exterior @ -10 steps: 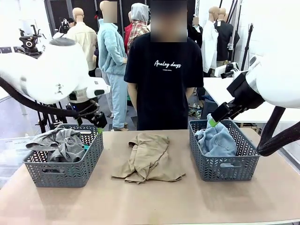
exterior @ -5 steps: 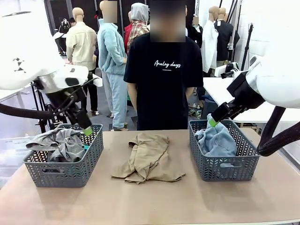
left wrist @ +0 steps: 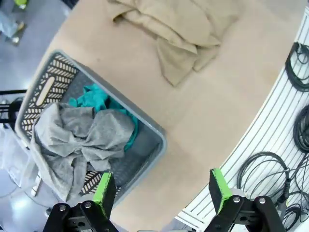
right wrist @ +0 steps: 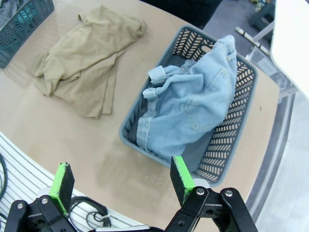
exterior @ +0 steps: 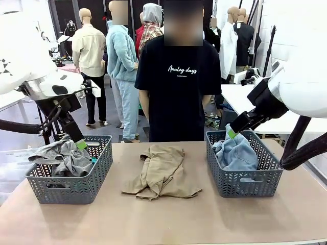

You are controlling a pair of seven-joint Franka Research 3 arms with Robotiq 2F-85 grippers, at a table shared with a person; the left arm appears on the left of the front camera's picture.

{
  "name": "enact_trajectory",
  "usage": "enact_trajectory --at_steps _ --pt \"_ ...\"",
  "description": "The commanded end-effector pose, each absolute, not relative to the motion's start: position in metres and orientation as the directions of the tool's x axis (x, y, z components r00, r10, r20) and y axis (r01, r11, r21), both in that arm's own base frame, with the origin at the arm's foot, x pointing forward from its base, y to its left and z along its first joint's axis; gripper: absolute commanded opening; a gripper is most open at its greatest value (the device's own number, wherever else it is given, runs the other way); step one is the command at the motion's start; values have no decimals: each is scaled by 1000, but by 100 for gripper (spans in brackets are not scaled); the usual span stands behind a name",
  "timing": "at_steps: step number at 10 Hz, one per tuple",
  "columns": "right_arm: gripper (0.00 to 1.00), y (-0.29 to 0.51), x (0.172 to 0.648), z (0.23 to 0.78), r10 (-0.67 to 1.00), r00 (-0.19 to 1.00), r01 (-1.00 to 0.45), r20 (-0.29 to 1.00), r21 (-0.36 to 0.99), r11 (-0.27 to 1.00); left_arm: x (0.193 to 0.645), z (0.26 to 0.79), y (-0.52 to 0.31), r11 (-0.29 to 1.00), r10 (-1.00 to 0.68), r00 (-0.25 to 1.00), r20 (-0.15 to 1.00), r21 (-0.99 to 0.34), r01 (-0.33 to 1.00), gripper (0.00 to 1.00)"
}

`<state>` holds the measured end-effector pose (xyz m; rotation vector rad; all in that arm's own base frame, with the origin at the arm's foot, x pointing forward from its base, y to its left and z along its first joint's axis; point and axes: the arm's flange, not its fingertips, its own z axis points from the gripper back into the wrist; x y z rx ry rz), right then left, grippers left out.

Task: Sort the tops and bottoms.
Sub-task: Lift clothes from the center of the table with your right hand.

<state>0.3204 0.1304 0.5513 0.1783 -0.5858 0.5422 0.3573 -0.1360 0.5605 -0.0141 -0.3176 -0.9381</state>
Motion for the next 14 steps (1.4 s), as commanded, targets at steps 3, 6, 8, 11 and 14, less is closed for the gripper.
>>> enact_trajectory --at_steps 3,6,8,11,14 --pt "100 129 320 549 446 699 -538 560 -1 843 352 563 -123 552 -803 492 336 111 826 100" --pt "100 129 320 549 446 699 -538 560 -1 843 355 569 -124 580 -794 525 307 124 805 100" --pt "100 129 320 549 446 699 -538 560 -1 843 355 569 -124 580 -794 525 307 124 805 100" --pt "100 129 320 549 446 699 -538 560 -1 843 355 569 -124 580 -794 525 307 124 805 100" --pt "100 129 320 549 446 699 -538 560 -1 843 355 569 -124 580 -794 525 307 124 805 100"
